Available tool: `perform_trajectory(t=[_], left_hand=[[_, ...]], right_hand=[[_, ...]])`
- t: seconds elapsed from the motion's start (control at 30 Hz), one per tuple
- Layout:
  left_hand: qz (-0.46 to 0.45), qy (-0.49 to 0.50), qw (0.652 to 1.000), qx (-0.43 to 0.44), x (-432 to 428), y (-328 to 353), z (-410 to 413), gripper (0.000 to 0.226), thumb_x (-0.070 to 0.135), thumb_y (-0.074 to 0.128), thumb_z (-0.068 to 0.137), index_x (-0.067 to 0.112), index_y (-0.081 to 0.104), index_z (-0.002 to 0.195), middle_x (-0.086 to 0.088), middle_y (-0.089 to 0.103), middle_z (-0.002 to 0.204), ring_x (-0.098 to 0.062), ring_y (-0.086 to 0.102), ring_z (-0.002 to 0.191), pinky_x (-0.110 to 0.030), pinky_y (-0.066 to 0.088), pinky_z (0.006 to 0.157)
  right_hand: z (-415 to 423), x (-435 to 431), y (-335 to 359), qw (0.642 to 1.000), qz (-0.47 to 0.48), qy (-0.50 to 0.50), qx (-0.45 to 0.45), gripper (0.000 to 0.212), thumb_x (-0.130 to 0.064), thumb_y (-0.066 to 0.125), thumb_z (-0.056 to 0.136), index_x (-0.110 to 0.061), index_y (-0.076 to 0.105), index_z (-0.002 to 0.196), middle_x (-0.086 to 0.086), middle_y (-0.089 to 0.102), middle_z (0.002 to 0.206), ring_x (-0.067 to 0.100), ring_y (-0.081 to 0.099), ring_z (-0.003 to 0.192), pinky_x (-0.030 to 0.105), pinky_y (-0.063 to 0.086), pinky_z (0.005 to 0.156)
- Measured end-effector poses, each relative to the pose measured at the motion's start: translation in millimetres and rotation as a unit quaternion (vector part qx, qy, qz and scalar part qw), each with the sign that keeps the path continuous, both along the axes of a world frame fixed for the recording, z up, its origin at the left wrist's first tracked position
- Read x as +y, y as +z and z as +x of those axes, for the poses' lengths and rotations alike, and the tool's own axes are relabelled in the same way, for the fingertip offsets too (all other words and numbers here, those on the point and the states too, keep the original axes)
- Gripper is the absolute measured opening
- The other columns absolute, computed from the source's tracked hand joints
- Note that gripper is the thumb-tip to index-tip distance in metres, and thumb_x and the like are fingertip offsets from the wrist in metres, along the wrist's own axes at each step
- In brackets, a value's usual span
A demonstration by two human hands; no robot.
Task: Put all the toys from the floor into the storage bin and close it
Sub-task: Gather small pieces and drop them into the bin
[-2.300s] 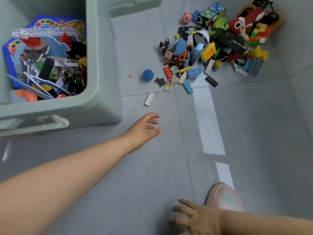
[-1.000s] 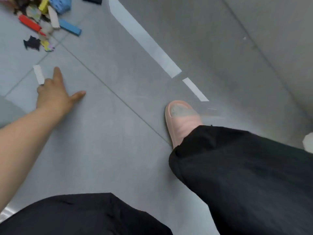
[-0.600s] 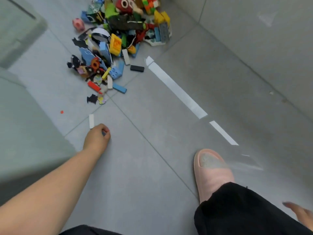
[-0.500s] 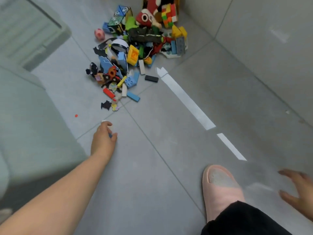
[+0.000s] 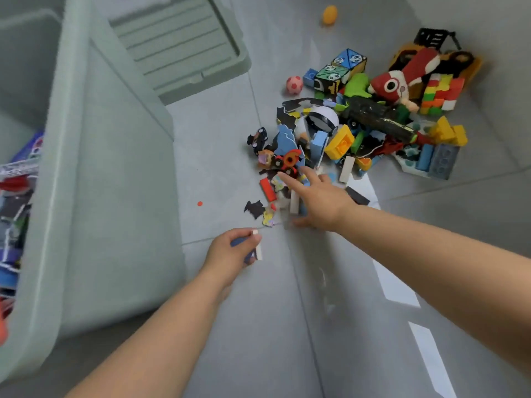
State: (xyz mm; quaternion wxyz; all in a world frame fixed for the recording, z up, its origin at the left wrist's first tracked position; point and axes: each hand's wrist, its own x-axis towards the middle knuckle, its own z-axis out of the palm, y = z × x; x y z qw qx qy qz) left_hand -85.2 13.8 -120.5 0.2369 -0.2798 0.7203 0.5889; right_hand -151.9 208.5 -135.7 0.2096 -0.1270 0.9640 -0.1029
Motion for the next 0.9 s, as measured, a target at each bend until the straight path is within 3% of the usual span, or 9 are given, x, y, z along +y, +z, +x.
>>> perform_trajectory(t=[0.17, 0.27, 0.37, 0.47, 0.57, 0.63, 0.7, 0.8, 0.9], left_hand=[[0.29, 0.181, 0.94, 0.013, 17.7, 43.0, 14.3, 0.014, 0.015, 0.057, 0.088, 0.013, 0.067, 0.098, 0.005, 0.069, 0.079, -0.007, 0.063, 0.071, -0.019, 0.055, 0.063], [0.33, 0.218, 0.918, 0.026, 20.2, 62.9, 23.4, 0.012, 0.014, 0.054, 0.09, 0.013, 0.065, 0.095, 0.004, 0.07, 0.083, -0.007, 0.066, 0.073, -0.022, 0.057, 0.066], [0.295, 0.149, 0.942, 0.062, 20.2, 98.5, 26.8, 0.008, 0.013, 0.058, 0.085, 0.013, 0.063, 0.092, -0.002, 0.065, 0.092, -0.011, 0.064, 0.077, -0.023, 0.057, 0.066], [0.267, 0.033, 0.952, 0.144, 3.0, 156.6, 28.5, 0.018, 0.02, 0.063, 0.07, 0.016, 0.065, 0.087, 0.0, 0.068, 0.084, -0.009, 0.064, 0.073, -0.019, 0.053, 0.059], [0.235, -0.025, 0.94, 0.246, -44.5, 221.5, 35.8, 0.015, 0.018, 0.073, 0.07, 0.019, 0.069, 0.084, 0.003, 0.065, 0.076, -0.008, 0.062, 0.066, -0.019, 0.052, 0.057], [0.153, -0.03, 0.933, 0.324, -90.2, 247.7, 43.1, 0.02, 0.019, 0.078, 0.067, 0.026, 0.07, 0.084, 0.002, 0.063, 0.08, -0.009, 0.061, 0.069, -0.017, 0.051, 0.056], [0.002, 0.002, 0.931, 0.364, -139.9, 248.5, 48.8, 0.021, 0.02, 0.077, 0.072, 0.027, 0.066, 0.089, 0.003, 0.062, 0.086, -0.014, 0.06, 0.071, -0.014, 0.048, 0.051], [-0.154, 0.033, 0.938, 0.308, -196.6, 220.6, 51.2, 0.015, 0.019, 0.065, 0.085, 0.026, 0.059, 0.097, -0.004, 0.062, 0.098, -0.023, 0.058, 0.068, -0.017, 0.047, 0.055], [-0.148, 0.049, 0.96, 0.231, -220.1, 196.1, 51.6, 0.03, 0.035, 0.063, 0.086, 0.021, 0.057, 0.111, -0.006, 0.063, 0.117, -0.016, 0.058, 0.095, -0.028, 0.045, 0.083]], right_hand=[[24.7, -14.2, -37.5, 0.993, -0.035, 0.012, 0.113, 0.041, -0.041, 0.049, 0.092, -0.028, 0.043, 0.13, 0.013, 0.034, 0.139, 0.041, 0.03, 0.121, 0.047, 0.052, 0.077], [34.6, -8.9, -38.9, 0.987, -0.082, -0.001, 0.138, 0.032, -0.036, 0.05, 0.092, -0.025, 0.053, 0.122, 0.01, 0.041, 0.133, 0.038, 0.035, 0.115, 0.043, 0.05, 0.077], [32.8, -1.9, -30.7, 0.975, -0.146, -0.134, 0.105, 0.029, -0.022, 0.057, 0.09, -0.022, 0.055, 0.119, 0.007, 0.041, 0.128, 0.03, 0.037, 0.115, 0.034, 0.039, 0.089], [36.3, 10.7, -9.1, 0.921, -0.229, -0.311, 0.052, 0.028, -0.017, 0.064, 0.085, -0.019, 0.058, 0.113, 0.009, 0.047, 0.124, 0.028, 0.047, 0.111, 0.029, 0.039, 0.086], [44.1, -0.1, 50.9, 0.81, -0.41, -0.418, 0.033, 0.018, -0.015, 0.067, 0.084, -0.023, 0.061, 0.099, 0.014, 0.055, 0.119, 0.025, 0.06, 0.088, 0.026, 0.054, 0.069], [49.2, -32.0, 116.1, 0.762, -0.531, -0.369, 0.041, 0.018, -0.013, 0.067, 0.081, -0.027, 0.063, 0.091, 0.012, 0.062, 0.107, 0.019, 0.063, 0.077, 0.015, 0.054, 0.059], [60.6, -76.3, 187.7, 0.756, -0.609, -0.238, 0.026, 0.02, -0.015, 0.069, 0.076, -0.022, 0.066, 0.094, 0.005, 0.066, 0.101, 0.015, 0.066, 0.079, 0.021, 0.057, 0.066], [80.8, -152.5, 257.9, 0.779, -0.622, -0.058, -0.052, 0.026, -0.017, 0.072, 0.069, -0.014, 0.067, 0.094, 0.002, 0.068, 0.097, 0.011, 0.063, 0.08, 0.024, 0.058, 0.068], [86.9, -224.8, 267.6, 0.855, -0.515, 0.023, -0.064, 0.018, -0.017, 0.075, 0.074, -0.023, 0.065, 0.087, -0.008, 0.064, 0.083, 0.002, 0.056, 0.069, 0.027, 0.057, 0.068]])
